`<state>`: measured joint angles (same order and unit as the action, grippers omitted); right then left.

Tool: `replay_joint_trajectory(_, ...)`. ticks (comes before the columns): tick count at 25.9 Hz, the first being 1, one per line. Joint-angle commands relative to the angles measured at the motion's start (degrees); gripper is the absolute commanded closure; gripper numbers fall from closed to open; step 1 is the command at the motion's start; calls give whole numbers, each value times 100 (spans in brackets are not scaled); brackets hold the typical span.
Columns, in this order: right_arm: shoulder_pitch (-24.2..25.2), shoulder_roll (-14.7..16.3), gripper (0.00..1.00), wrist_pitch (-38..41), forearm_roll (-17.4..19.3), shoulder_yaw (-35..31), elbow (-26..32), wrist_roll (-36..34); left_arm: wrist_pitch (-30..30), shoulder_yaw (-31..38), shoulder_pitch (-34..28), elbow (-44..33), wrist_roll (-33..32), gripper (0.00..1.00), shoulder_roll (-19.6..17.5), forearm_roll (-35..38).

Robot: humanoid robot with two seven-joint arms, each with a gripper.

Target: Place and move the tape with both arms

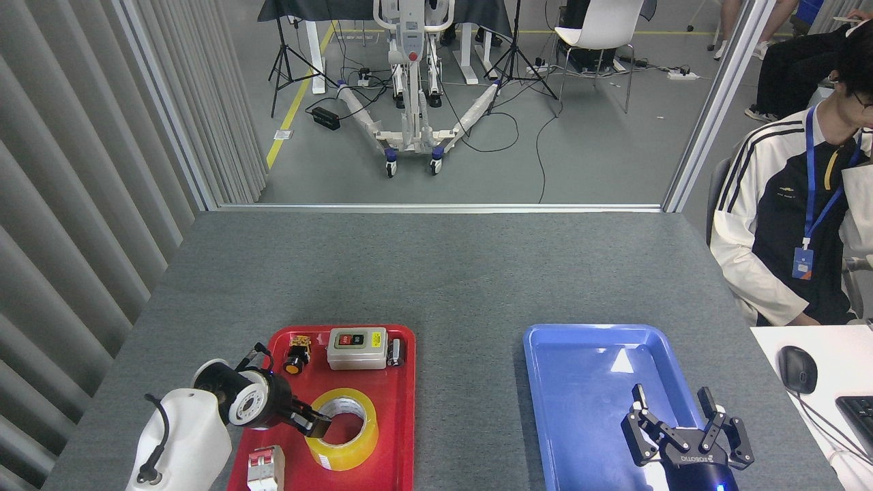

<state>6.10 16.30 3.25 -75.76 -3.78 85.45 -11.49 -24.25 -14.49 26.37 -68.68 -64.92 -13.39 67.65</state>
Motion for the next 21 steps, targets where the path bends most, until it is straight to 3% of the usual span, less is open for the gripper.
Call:
replay_joint_trajectory(1,23,-22,1,0,0,0,7,-2,17,7,62,144,-65,60,161,-15)
replay_joint_trajectory(2,23,-22,1,0,-9,9,7,-2,8,7,88,162,-74,67,222,-15)
replay_joint_trajectory(4,32,-13,1,0,-17,9,16,-11,-18,7,88,162,-74,94,266,-24)
replay_joint_trajectory(5,32,-4,1,0,-17,9,16,-11,-18,-1,62,171,-74,100,266,-24)
replay_joint_trajectory(10,23,13,1,0,-17,9,24,-20,-167,113,35,101,-65,100,407,-436)
replay_joint_trajectory(13,32,13,1,0,-9,18,33,-37,-958,667,62,-295,-12,100,539,-1606)
replay_joint_trajectory(16,50,31,1,9,-9,53,42,-46,-2075,1510,27,-260,137,100,1031,-3539)
replay_joint_trajectory(18,50,40,1,9,-9,70,42,-46,-2075,1625,-220,126,199,100,1198,-4804)
replay_joint_trajectory(21,76,110,1,193,0,70,86,-196,-2075,1590,-325,663,199,100,1382,-5042)
